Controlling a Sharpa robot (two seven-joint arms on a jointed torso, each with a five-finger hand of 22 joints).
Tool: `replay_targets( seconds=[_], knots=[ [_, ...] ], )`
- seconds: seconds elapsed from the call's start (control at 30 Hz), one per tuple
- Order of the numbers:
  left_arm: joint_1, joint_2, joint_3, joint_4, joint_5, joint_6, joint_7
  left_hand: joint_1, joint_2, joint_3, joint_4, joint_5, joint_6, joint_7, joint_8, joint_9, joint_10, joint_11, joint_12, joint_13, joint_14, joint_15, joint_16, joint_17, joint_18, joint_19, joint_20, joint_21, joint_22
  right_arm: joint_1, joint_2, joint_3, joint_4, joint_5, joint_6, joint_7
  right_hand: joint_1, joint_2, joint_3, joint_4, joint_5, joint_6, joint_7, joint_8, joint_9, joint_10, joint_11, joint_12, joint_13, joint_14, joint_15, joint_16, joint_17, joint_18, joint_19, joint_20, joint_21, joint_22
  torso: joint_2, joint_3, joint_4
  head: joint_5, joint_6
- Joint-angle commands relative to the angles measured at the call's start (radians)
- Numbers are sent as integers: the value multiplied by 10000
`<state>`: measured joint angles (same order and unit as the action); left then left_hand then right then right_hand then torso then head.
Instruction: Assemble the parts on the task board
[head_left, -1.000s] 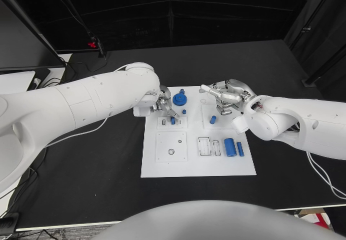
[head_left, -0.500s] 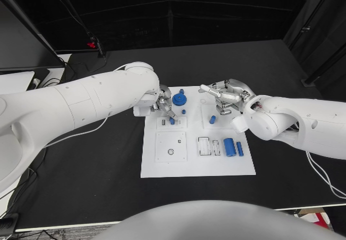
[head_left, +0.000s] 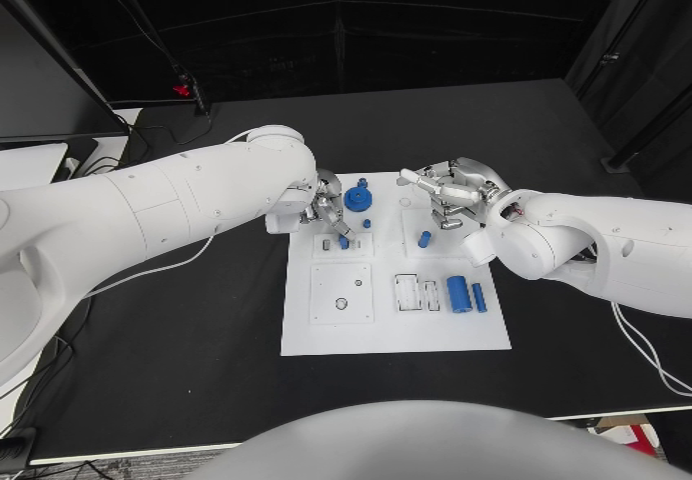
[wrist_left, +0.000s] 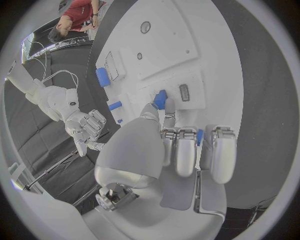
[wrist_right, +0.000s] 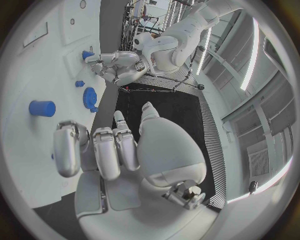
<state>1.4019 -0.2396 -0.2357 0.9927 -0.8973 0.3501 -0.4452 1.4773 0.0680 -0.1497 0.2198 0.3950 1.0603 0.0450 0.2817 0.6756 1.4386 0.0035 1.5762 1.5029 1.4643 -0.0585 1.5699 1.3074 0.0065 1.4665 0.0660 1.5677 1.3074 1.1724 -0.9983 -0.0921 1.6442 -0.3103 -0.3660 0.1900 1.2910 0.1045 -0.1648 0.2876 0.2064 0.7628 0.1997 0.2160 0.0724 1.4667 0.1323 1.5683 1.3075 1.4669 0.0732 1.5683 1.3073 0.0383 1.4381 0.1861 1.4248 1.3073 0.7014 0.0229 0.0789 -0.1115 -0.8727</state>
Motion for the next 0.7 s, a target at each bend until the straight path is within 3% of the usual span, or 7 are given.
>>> replay_targets(
  seconds=[0.03, 0.7],
  knots=[
    [7, -21, -1, 3, -39, -258, 223, 923, 719, 259, -182, 45, 53, -54, -32, 13, 1322, -205, -54, 678, 1065, -6, 9, 2634, -52, 1003, -58, -5, 2617, 11, 6, 4, 3, 21, 40, 52, -2, 65, -55, 20, -23, -68, 147, 32, 11, 1041, 75, 25, 2633, 1039, 58, 25, 2635, 89, -38, 13, -43, 1941, 10, 0, 8, 13, 1],
    [42, -472, 0, 415, -21, -894, 371, 959, 638, 364, -170, 93, 91, -45, -38, 21, 1322, -200, -54, 678, 1065, -2, 9, 2634, -42, 972, -54, -33, 2604, 10, 0, 4, -53, 21, 19, 53, 7, 75, -61, 19, -19, -75, 147, 43, 11, 1041, 76, 25, 2633, 1039, 58, 25, 2635, 93, -49, 13, -56, 1937, -7, 5, 18, 28, 1]
  ],
)
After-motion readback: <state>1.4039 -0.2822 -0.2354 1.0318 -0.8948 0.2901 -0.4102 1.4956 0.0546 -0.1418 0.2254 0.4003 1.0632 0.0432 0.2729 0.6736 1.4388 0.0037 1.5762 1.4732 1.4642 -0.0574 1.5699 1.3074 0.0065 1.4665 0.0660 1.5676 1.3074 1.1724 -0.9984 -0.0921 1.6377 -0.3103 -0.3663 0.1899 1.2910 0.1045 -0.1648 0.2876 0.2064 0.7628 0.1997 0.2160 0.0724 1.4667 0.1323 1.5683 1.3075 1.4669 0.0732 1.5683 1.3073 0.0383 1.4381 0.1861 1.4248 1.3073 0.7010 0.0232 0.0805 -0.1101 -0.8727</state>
